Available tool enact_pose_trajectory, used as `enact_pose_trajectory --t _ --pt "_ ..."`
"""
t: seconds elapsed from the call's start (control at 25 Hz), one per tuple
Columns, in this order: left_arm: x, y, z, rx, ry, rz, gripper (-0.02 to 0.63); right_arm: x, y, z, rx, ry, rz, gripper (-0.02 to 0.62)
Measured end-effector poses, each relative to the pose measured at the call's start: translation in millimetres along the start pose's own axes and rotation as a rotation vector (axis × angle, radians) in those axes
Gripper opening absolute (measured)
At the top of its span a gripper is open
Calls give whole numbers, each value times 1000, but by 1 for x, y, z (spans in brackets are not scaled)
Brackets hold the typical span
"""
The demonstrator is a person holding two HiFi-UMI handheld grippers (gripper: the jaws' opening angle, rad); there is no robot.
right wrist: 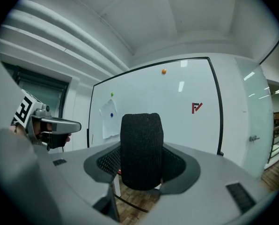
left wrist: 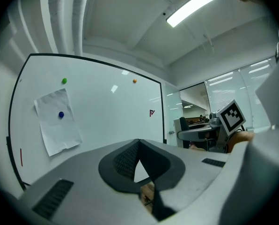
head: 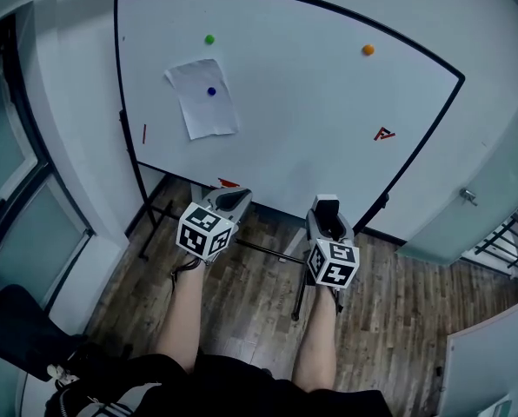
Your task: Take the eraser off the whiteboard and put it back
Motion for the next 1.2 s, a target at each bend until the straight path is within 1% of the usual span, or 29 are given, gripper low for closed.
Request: enact_pose_trajectory --t 0.2,0.44,0.72,1.08,1.2 --pt "5 22 -18 -14 -17 -5 17 -7 -4 -21 22 -2 8 241" --pt "6 35 -29 -14 -13 2 17 -18 -5 -44 17 22 19 241" --pt "4 43 -25 -12 -33 -7 17 -23 1 -53 14 28 27 241" --pt "-3 53 -17 -19 -51 -9 17 -24 12 -55 5 -2 40 241" --pt "-5 54 -13 -20 -55 -6 17 -23 15 -54 2 2 39 241"
Point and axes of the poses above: the fingertips, and each gripper's own axes: y forward along the fingers, z to its left, x out of its top, the point moved 2 cm from there along -y, backward along the fingers, and after that the axes turned 13 degrees about -x, right-handed, at the moved point
